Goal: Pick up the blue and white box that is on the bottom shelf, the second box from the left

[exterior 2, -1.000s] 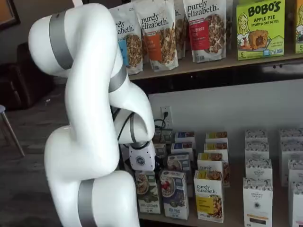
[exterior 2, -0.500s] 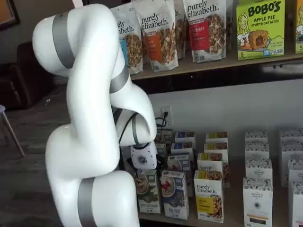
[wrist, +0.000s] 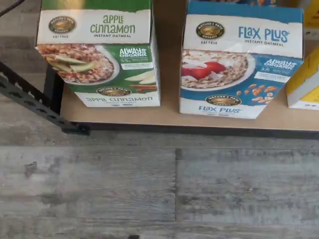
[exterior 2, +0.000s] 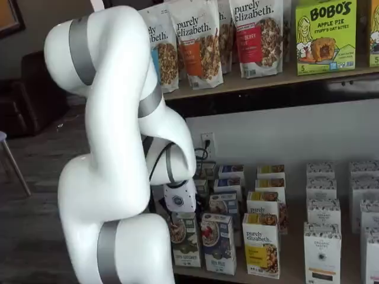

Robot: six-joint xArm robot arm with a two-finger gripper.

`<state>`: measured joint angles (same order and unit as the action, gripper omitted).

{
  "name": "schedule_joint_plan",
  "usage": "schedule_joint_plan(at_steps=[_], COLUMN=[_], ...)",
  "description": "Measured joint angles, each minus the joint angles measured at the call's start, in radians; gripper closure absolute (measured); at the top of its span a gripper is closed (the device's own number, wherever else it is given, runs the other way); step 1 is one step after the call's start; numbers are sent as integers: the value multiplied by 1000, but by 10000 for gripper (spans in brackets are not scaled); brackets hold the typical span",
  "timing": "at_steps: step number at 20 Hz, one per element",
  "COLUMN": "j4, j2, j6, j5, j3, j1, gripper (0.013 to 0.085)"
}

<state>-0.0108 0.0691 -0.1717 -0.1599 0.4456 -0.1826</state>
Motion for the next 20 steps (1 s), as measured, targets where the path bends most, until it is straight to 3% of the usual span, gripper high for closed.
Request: schedule_joint_plan(at_steps=[3, 6, 11, 16, 18, 20], j4=[-5, 60, 63, 138, 123, 75], j2=[24, 47, 87, 126, 143, 158], j6=[10, -38, -27, -80, -66, -24], j5=[32, 46, 77, 113, 126, 134], j3=[2, 7, 9, 20, 29, 38], j1=[4, 22, 36, 57, 55, 48], gripper=[130, 130, 130, 130, 130, 130])
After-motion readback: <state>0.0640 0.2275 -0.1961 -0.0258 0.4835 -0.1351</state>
